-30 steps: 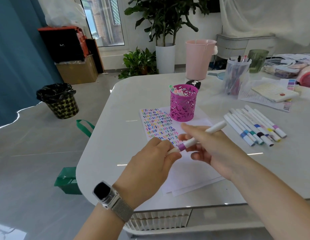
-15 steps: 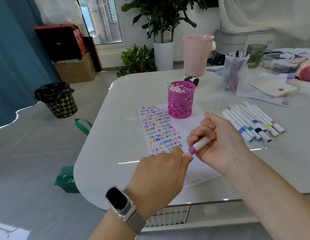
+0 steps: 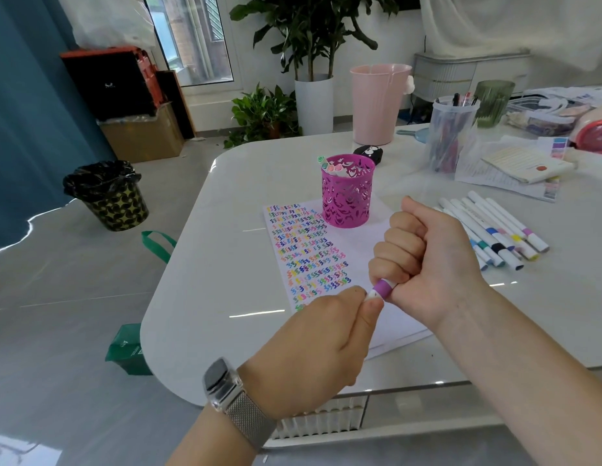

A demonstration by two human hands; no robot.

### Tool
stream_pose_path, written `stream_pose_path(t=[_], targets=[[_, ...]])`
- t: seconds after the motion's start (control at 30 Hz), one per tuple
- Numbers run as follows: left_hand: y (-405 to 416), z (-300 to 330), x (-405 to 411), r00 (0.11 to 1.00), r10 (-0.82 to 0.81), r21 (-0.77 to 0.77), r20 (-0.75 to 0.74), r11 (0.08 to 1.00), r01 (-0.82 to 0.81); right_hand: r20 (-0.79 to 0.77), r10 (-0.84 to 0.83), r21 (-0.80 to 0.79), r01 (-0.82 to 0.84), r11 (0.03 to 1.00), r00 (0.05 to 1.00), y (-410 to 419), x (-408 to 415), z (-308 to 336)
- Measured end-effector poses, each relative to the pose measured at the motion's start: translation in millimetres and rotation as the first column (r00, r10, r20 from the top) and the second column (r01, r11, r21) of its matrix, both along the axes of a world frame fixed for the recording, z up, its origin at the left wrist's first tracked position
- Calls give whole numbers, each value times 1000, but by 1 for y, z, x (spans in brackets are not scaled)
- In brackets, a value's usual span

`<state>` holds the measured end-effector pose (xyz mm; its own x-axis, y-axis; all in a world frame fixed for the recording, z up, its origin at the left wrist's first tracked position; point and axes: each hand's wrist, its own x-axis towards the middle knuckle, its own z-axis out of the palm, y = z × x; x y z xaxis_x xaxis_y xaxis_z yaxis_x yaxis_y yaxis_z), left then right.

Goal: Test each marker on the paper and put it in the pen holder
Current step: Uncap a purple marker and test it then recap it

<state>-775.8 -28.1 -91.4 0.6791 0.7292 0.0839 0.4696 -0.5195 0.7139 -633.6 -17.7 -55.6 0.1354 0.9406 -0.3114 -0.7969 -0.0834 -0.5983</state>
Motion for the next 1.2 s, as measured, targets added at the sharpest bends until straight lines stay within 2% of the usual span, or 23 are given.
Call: stream_pose_path(t=[0.1, 0.27, 0.5, 0.63, 0.7, 0.77, 0.8, 0.87, 1.0, 1.07, 1.13, 1.2], targets=[[-1, 2, 3, 1000, -5, -33, 9, 999, 5, -16, -8, -8, 8, 1000, 1000, 2, 3, -1], [0, 5, 8, 999, 18, 17, -31, 1000, -18, -35, -12, -26, 11, 1000, 999, 8, 7, -2], [2, 10, 10, 1000, 28, -16, 10, 999, -28, -90, -12, -25, 10, 1000, 996, 12, 11, 1], [5, 13, 13, 998, 28, -25, 51, 999, -26, -66, -8, -10, 8, 1000, 998, 18, 10, -2], [5, 12, 4, 996, 18, -111, 86, 994, -8, -79, -91, 25, 94, 995, 993, 26, 24, -1], [3, 9, -15, 991, 29, -223, 132, 975, 1, -122, -276, 78, 286, 955, 953, 30, 54, 4], [3, 7, -28, 988, 58, -243, 140, 970, -23, -137, -349, 83, 362, 929, 927, 30, 69, 5], [7, 4, -47, 978, 152, -228, 145, 967, -116, -128, -393, 47, 401, 915, 911, 27, 86, -2], [29, 3, -46, 943, 309, -165, 121, 943, -288, -131, -244, 52, 253, 966, 961, 29, 63, -22], [33, 4, -39, 947, 318, -126, 51, 942, -310, -75, -151, 56, 156, 986, 986, 31, 50, -22], [34, -1, -36, 948, 319, -74, 3, 945, -317, 138, -60, -8, 62, 998, 989, 31, 41, -21], [35, -3, -38, 941, 337, -53, -44, 939, -339, 347, 6, -49, 11, 999, 938, 31, 35, -24]])
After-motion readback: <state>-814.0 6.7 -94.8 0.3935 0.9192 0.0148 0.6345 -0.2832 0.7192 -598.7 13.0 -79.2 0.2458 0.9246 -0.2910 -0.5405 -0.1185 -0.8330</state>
